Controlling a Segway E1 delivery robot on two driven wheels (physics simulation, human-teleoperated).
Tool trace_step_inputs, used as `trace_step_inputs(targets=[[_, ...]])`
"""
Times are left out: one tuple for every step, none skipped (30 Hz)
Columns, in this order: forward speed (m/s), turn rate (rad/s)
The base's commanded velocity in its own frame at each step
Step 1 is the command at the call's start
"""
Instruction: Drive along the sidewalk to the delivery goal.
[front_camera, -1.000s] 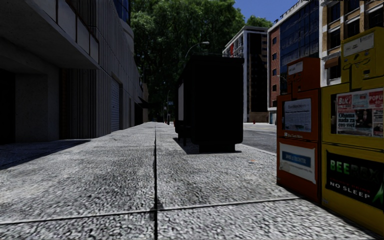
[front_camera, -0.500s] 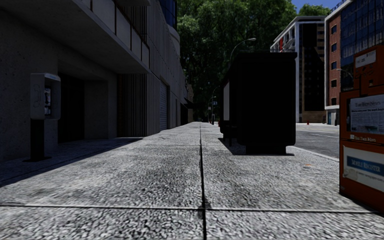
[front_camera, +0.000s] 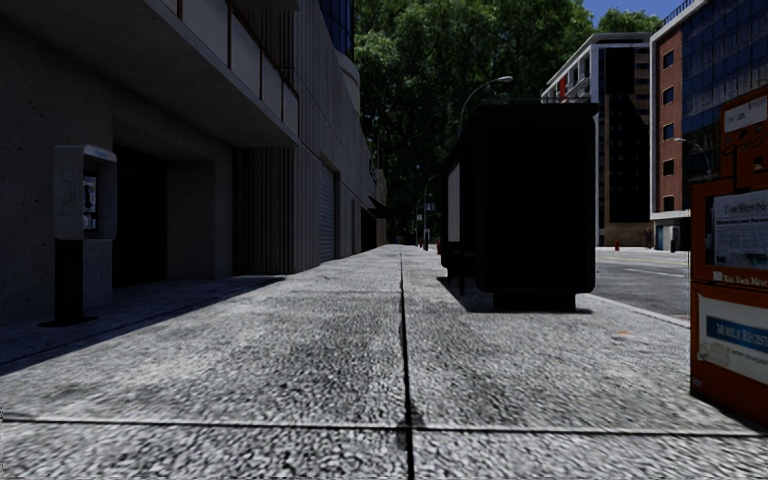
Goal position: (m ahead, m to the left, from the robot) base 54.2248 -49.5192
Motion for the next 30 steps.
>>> trace_step_inputs(targets=[[1.44,0.0],[1.44,0.0],[1.44,0.0],[1.44,0.0],[1.44,0.0],[1.44,0.0],[1.44,0.0],[1.44,0.0],[1.45,0.0],[1.45,0.0],[1.45,0.0],[1.45,0.0],[1.45,0.0],[1.45,0.0],[1.45,0.0],[1.45,0.0],[1.45,0.0],[1.45,0.0],[1.45,0.0],[1.45,0.0],[1.45,0.0],[1.45,0.0],[1.45,0.0],[1.45,0.0],[1.45,0.0],[1.45,0.0],[1.45,0.0],[1.45,0.0],[1.45,0.0],[1.45,0.0]])
